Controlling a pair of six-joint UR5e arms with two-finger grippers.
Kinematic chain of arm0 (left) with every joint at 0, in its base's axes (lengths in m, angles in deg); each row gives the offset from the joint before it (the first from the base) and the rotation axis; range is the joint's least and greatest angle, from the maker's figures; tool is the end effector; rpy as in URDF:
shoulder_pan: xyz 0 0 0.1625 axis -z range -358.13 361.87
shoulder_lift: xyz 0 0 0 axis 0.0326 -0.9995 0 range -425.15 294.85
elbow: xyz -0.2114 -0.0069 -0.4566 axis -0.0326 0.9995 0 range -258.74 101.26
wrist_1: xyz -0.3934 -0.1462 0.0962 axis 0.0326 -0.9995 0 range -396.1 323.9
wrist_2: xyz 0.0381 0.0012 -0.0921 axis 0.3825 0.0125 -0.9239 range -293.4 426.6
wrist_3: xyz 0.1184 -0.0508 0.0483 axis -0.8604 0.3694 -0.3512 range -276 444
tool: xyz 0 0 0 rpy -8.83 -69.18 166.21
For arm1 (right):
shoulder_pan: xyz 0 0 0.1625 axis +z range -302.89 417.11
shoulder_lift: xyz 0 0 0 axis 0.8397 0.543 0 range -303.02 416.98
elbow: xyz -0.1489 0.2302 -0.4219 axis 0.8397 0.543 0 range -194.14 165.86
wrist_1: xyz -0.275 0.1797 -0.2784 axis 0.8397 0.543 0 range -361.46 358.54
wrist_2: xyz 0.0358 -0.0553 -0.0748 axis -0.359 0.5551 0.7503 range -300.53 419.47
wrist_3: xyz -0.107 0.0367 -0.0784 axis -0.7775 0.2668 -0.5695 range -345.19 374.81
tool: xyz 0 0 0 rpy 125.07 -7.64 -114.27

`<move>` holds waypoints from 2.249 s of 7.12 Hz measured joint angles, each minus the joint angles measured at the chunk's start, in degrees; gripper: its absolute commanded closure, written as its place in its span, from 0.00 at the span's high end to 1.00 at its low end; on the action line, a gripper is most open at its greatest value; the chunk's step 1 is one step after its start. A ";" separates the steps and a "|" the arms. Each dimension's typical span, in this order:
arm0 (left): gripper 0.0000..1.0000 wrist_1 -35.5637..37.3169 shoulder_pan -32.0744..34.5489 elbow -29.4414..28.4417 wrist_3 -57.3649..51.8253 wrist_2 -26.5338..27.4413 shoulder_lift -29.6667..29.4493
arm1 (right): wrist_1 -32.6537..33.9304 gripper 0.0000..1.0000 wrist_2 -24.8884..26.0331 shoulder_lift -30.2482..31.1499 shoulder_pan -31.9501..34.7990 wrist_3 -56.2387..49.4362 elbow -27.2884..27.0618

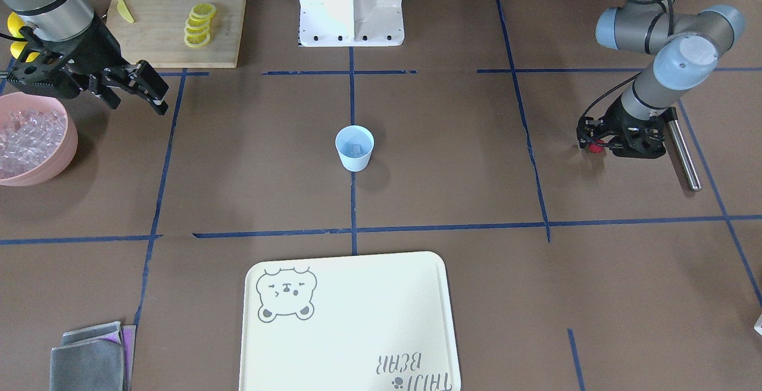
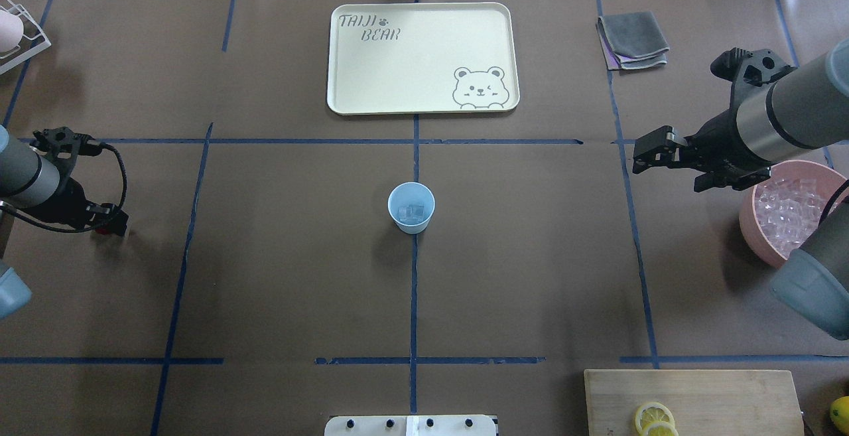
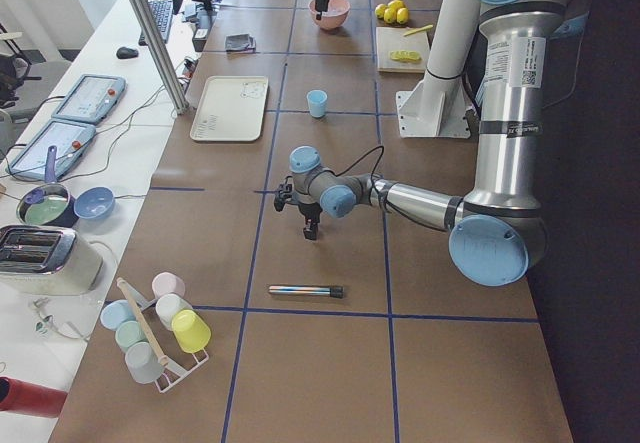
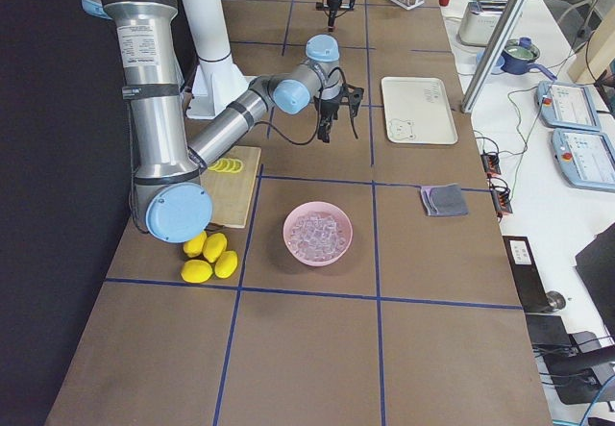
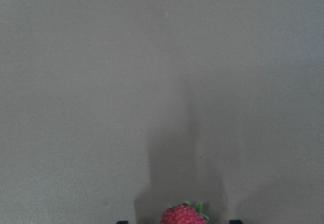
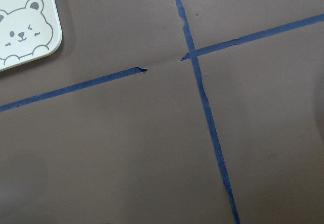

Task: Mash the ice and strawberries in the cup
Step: 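Carry the strawberry with the left gripper and drop it into the blue cup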

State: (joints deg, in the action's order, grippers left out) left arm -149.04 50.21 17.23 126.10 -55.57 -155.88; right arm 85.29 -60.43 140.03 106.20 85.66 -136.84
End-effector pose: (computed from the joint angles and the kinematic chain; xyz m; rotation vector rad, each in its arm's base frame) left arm 0.3256 -0.4563 0.6698 0.0089 0.7447 0.1378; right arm -0.2985 -0.4433 0.4202 -0.0012 -0.8862 0.2928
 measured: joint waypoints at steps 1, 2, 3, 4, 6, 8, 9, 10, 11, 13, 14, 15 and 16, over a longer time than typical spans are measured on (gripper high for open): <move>0.03 0.00 0.00 0.05 -0.13 0.00 -0.03 | 0.00 0.99 -0.02 0.00 0.02 -0.01 0.00; 0.01 0.00 0.00 0.31 -0.03 -0.11 -0.08 | 0.00 0.99 -0.02 0.01 0.03 -0.03 0.00; 0.01 0.02 0.00 1.27 0.31 -0.37 -0.29 | 0.00 0.99 -0.05 0.00 0.06 -0.07 -0.01; 0.01 0.05 0.00 3.17 1.81 -1.04 -1.18 | 0.00 0.99 -0.10 0.15 0.15 -0.09 -0.23; 0.01 0.31 -1.46 6.44 14.59 -4.88 -9.84 | 0.00 0.99 -0.22 1.09 0.42 -0.16 -1.30; 0.01 0.62 -9.39 6.15 32.88 -3.70 -23.74 | 0.00 0.99 -0.24 2.57 0.62 -0.26 -1.74; 0.02 0.70 -13.26 5.63 38.61 0.56 -28.92 | 0.00 0.99 -0.24 3.24 0.72 -0.32 -1.78; 0.04 0.71 -15.92 4.70 41.12 4.85 -32.21 | 0.00 0.99 -0.24 3.71 0.77 -0.35 -1.80; 0.07 0.56 -17.13 3.21 41.91 8.21 -34.50 | 0.00 0.99 -0.22 3.93 0.81 -0.36 -1.80; 0.25 0.23 -17.76 0.53 42.03 11.94 -37.31 | 0.00 0.99 -0.22 3.92 0.82 -0.38 -1.87; 0.58 0.05 -17.84 0.05 42.02 12.68 -37.75 | 0.00 0.99 -0.24 3.86 0.83 -0.40 -1.87; 0.79 -0.20 -17.88 -0.16 42.01 13.15 -37.91 | 0.00 0.99 -0.29 3.79 0.86 -0.38 -1.87; 0.81 -0.40 -17.92 -0.22 42.01 13.40 -37.88 | 0.00 0.99 -0.36 3.71 0.88 -0.39 -1.90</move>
State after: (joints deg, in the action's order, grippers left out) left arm -149.44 32.29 17.01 168.11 -42.17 -193.76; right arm 85.29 -60.79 143.75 107.09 85.27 -138.73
